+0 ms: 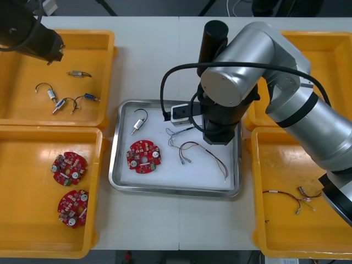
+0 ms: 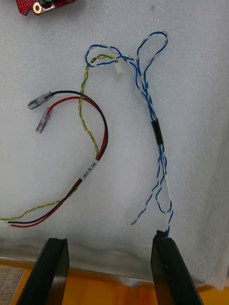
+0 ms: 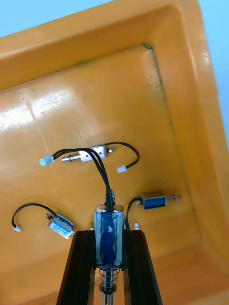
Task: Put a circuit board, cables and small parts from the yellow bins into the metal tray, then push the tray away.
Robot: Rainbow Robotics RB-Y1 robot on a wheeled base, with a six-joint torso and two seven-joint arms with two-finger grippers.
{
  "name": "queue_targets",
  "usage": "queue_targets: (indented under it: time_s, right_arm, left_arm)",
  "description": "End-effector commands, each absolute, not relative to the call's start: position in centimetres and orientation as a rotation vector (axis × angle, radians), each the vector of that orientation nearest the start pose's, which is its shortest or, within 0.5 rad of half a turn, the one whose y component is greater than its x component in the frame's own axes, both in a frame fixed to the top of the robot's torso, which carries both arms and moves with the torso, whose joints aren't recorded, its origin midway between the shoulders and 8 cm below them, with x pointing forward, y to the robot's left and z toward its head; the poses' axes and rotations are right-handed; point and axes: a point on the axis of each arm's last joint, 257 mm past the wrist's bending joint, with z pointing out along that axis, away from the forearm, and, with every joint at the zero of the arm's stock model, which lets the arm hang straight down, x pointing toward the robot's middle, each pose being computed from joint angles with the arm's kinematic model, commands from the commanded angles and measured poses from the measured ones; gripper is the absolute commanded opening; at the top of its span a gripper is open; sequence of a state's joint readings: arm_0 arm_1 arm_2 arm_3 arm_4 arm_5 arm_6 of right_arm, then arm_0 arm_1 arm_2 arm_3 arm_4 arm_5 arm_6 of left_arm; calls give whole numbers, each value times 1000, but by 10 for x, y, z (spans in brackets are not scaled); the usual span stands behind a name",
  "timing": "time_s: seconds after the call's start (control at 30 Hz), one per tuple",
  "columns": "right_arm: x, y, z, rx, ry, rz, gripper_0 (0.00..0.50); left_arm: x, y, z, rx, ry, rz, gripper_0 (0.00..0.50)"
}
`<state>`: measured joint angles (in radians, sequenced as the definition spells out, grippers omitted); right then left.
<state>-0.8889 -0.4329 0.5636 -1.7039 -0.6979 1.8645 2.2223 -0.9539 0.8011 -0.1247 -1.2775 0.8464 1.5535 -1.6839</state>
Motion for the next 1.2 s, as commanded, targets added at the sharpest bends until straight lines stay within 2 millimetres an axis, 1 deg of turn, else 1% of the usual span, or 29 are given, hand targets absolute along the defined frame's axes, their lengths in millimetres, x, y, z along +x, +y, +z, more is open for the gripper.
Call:
queue_targets:
  time_s: [0.03,0.07,0.13,0.17,0.23,0.27,0.33,0.37,0.43,0.47,0.5,0.53,0.57,0.63,0.67,0.7,0.77,0.83,0.87,0.93,0.97,1.03,1.17,1.2]
  right_arm:
    - [461,-108,-158,-1866,2044,-308,500]
    - [462,-108,-154,-1849,2038,-312,500]
    - [466,-113,-137,-1775,2024,-316,500]
    - [466,-114,-134,-1759,2024,-313,500]
    - [468,-123,-123,-1649,2057,-280,500]
    - [469,-125,-120,-1623,2064,-272,500]
    - [467,-136,-113,-1526,2097,-241,500]
    - [466,-140,-111,-1499,2108,-233,500]
    - [462,-155,-108,-1400,2147,-210,500]
    - [460,-159,-108,-1375,2157,-202,500]
    - [458,-167,-106,-1319,2176,-200,500]
    - [456,-177,-104,-1266,2195,-202,500]
    - [455,-181,-104,-1239,2206,-199,500]
    - [450,-198,-100,-1121,2240,-191,500]
    - [449,-202,-100,-1093,2249,-189,500]
    - [446,-212,-99,-1033,2270,-186,500]
    - [443,-224,-99,-954,2298,-176,500]
    - [438,-241,-107,-851,2355,-158,500]
    - [436,-246,-110,-826,2371,-154,500]
    - [430,-264,-117,-722,2424,-144,500]
    - [428,-269,-118,-697,2436,-141,500]
    - [422,-284,-121,-595,2473,-103,500]
    - [408,-304,-125,-457,2512,-41,500]
    - [403,-312,-127,-409,2522,-27,500]
  left_arm:
    - [573,322,-49,392,2476,27,0]
    - [571,319,-48,403,2476,30,0]
    - [563,307,-48,425,2482,28,1]
    - [561,302,-48,420,2485,20,0]
    - [554,284,-44,426,2483,-1,0]
    - [551,280,-45,430,2486,-2,0]
    - [543,260,-44,446,2487,-11,0]
    - [540,254,-45,456,2487,-15,0]
    - [530,233,-45,458,2488,-20,0]
    - [528,228,-45,455,2487,-21,0]
    - [523,219,-46,443,2487,-24,0]
    - [518,207,-48,442,2488,-27,0]
    - [516,201,-49,450,2485,-26,0]
    - [507,180,-54,465,2483,-33,0]
    - [505,175,-56,465,2484,-34,0]
    - [501,164,-59,478,2486,-39,1]
    - [496,151,-64,490,2493,-44,1]
    - [491,132,-74,508,2510,-50,0]
    - [490,127,-77,509,2516,-55,0]
    - [486,109,-89,518,2534,-69,0]
    - [486,106,-91,515,2539,-73,0]
    - [486,90,-106,515,2555,-94,0]
    - [490,76,-127,527,2575,-110,0]
    - [492,72,-135,528,2578,-115,0]
